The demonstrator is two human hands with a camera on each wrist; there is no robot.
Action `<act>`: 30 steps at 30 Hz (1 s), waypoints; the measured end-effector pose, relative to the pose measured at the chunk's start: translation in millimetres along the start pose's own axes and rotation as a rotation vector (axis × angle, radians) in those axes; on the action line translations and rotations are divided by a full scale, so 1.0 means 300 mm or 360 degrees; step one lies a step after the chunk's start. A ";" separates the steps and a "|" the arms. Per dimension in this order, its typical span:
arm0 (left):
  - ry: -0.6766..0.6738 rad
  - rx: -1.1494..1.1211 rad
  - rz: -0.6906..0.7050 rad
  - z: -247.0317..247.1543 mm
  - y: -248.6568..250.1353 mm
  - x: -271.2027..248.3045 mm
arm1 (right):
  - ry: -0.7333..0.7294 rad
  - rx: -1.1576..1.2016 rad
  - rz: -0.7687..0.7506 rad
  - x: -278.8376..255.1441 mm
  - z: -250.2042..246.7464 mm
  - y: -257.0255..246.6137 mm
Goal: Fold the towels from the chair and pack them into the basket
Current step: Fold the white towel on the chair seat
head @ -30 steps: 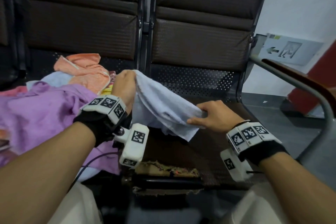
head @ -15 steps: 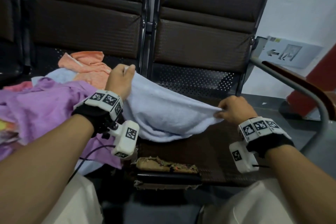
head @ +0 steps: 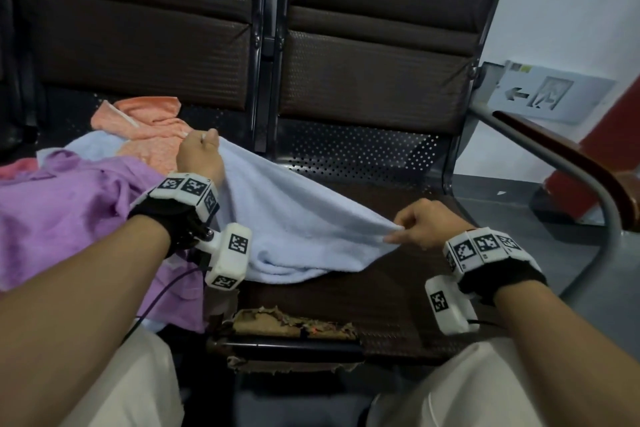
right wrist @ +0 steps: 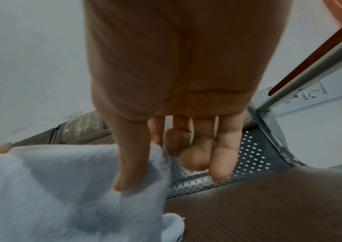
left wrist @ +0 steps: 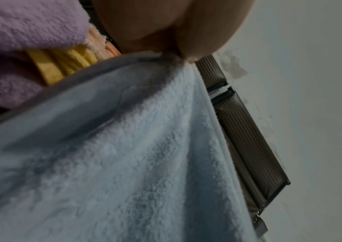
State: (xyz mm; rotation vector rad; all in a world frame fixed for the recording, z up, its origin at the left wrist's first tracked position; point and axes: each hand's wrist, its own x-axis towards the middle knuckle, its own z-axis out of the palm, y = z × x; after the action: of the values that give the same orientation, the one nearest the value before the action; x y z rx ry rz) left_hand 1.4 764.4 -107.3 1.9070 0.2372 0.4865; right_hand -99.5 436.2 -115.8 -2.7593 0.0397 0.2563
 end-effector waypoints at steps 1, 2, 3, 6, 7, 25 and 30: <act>0.0010 0.0002 0.0001 -0.005 -0.005 0.003 | -0.0002 0.0079 0.0026 -0.008 0.000 0.012; 0.0008 0.0018 0.0012 -0.009 -0.010 0.002 | 0.0008 0.0169 0.0038 -0.019 0.000 0.022; 0.0000 0.0044 0.0024 -0.011 -0.015 -0.002 | 0.0037 0.0246 0.0040 -0.032 -0.001 0.029; -0.0048 0.0115 0.0029 -0.010 -0.016 -0.027 | 0.0276 0.0340 -0.0022 -0.053 -0.010 0.041; -0.0068 0.0118 0.0033 -0.010 -0.014 -0.036 | 0.0385 0.0323 -0.0048 -0.057 -0.017 0.040; 0.0011 0.0134 0.0152 -0.094 0.012 -0.079 | 0.0323 0.0252 0.0170 -0.129 -0.010 -0.016; 0.0037 0.0116 0.0127 -0.097 0.005 -0.074 | 0.0579 0.0398 0.0108 -0.126 -0.023 -0.055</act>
State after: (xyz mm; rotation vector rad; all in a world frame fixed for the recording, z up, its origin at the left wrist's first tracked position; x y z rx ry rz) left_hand -31.5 779.7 -101.8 1.9885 0.1969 0.5608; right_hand -134.4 448.9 -96.6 -2.5210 0.2426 -0.2219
